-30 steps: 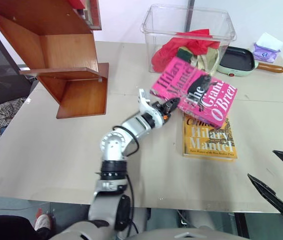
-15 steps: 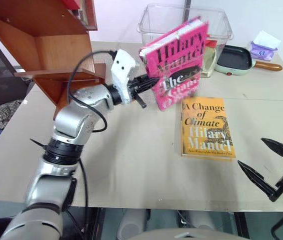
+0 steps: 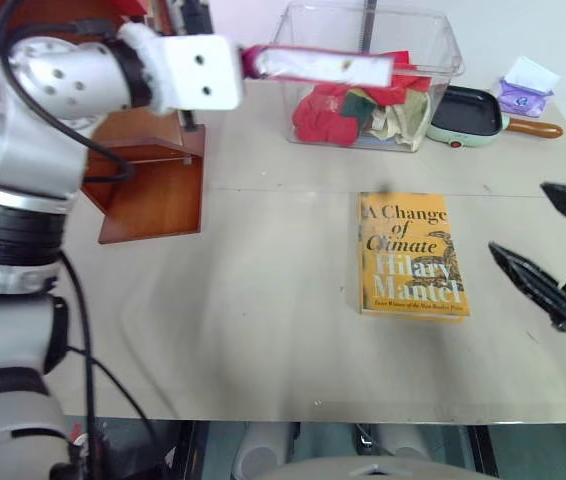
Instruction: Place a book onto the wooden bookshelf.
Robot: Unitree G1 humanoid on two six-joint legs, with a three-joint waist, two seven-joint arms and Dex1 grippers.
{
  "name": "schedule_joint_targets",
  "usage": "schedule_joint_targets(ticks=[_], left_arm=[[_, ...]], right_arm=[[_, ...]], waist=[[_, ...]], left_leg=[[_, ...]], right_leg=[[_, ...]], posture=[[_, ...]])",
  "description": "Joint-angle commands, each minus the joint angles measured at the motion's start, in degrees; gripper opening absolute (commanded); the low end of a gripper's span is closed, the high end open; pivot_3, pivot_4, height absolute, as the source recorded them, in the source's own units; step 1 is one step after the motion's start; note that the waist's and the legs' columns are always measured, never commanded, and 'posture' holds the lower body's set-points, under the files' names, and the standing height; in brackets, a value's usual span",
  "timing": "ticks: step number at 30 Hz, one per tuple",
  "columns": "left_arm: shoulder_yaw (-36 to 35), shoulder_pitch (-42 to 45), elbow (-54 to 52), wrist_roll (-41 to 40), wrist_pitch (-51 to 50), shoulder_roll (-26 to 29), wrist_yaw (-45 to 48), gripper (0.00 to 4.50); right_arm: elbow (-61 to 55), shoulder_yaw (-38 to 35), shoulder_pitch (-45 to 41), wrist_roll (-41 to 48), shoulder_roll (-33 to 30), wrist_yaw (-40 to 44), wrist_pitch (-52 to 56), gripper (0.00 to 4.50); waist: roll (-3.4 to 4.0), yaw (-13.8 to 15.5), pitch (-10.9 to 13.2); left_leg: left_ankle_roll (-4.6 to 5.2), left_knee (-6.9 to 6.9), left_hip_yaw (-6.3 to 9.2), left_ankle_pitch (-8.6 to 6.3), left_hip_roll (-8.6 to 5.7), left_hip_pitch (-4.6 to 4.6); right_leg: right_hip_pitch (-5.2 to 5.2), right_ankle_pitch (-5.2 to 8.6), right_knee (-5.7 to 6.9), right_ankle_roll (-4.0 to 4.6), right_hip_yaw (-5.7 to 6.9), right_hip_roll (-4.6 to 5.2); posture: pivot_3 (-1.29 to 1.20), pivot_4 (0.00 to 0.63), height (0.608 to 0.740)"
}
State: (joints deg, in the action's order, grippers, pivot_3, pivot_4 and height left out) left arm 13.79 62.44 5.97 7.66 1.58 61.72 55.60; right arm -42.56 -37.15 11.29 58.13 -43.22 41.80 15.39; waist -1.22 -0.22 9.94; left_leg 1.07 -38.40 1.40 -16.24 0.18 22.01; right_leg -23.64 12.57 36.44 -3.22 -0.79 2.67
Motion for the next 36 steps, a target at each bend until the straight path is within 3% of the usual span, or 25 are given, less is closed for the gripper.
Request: schedule_joint_targets(ticks=[1,9,13,18,21,25,30,36], left_arm=[[-3.78,2.25,-1.58,3.06,-7.6,6.19,5.43,0.04],[-6.08,5.93,-8.72,3.28,-19.62,11.08,14.12,0.04],[-6.86,10.16,-12.17,0.68,-28.16,10.48,17.44,0.04],[-6.12,10.05,-12.17,2.89,-28.03,20.52,26.35,0.04],[-5.35,11.33,-12.11,5.82,-30.63,23.64,27.91,0.04],[-6.35,5.65,-12.31,9.38,-30.78,29.23,28.44,0.04],[-6.57,-10.13,-16.24,15.86,-38.03,25.79,17.61,0.04],[-4.17,-11.6,-19.23,21.6,-42.63,19.32,12.94,0.04]], right_arm=[[3.87,-0.34,-4.15,1.28,-1.72,2.7,-0.53,4.5],[14.61,7.83,-13.69,-5.9,0.66,8.14,-3.91,4.5],[16.98,10.02,-16.42,-8.02,2.15,9.66,-5.23,4.5],[18.75,10.0,-17.13,-9.1,3.23,12.03,-6.89,4.5],[20.0,9.98,-17.62,-9.77,3.15,13.13,-7.65,4.5],[21.48,9.69,-18.27,-10.05,2.68,14.58,-8.15,4.5],[20.67,8.41,-16.71,-10.27,0.95,15.51,-6.66,4.5],[17.61,5.57,-12.91,-7.53,-1.34,16.16,-3.67,4.5]], waist=[[-0.07,-0.3,0.04],[-0.32,-0.4,0.22],[-0.29,-0.46,0.27],[-0.2,-0.98,0.33],[-0.18,-1.16,0.35],[-0.17,-0.81,0.36],[-0.1,-0.61,0.32],[-0.01,-0.98,0.27]], left_leg=[[0.0,0.0,0.0,0.0,0.0,0.0],[0.03,-0.17,0.01,-0.02,0.0,0.08],[0.02,-0.17,0.03,-0.01,0.03,0.06],[0.02,-0.14,0.01,-0.01,0.03,0.08],[0.02,-0.12,0.01,-0.01,0.04,0.06],[0.02,-0.13,-0.15,-0.01,0.05,0.01],[0.02,-0.15,-0.25,-0.01,0.14,-0.17],[0.02,-0.18,-0.49,0.0,0.37,-0.52]], right_leg=[[0.01,0.0,0.0,0.0,0.01,0.0],[0.01,0.0,0.06,-0.02,0.06,0.03],[-0.04,0.0,0.17,-0.01,0.07,0.0],[-0.2,0.02,0.27,-0.02,-0.1,-0.01],[-0.26,0.02,0.32,-0.03,-0.2,-0.01],[-0.24,0.11,0.36,-0.18,-0.17,-0.01],[-0.09,0.11,0.44,-0.18,-0.22,-0.01],[-0.08,0.11,0.87,-0.17,-0.57,-0.44]], posture=[[0.0,0.15,0.74],[0.0,0.15,0.74],[0.0,0.15,0.74],[0.0,0.15,0.74],[0.0,0.15,0.74],[0.0,0.15,0.74],[0.0,0.15,0.74],[0.0,0.15,0.74]])
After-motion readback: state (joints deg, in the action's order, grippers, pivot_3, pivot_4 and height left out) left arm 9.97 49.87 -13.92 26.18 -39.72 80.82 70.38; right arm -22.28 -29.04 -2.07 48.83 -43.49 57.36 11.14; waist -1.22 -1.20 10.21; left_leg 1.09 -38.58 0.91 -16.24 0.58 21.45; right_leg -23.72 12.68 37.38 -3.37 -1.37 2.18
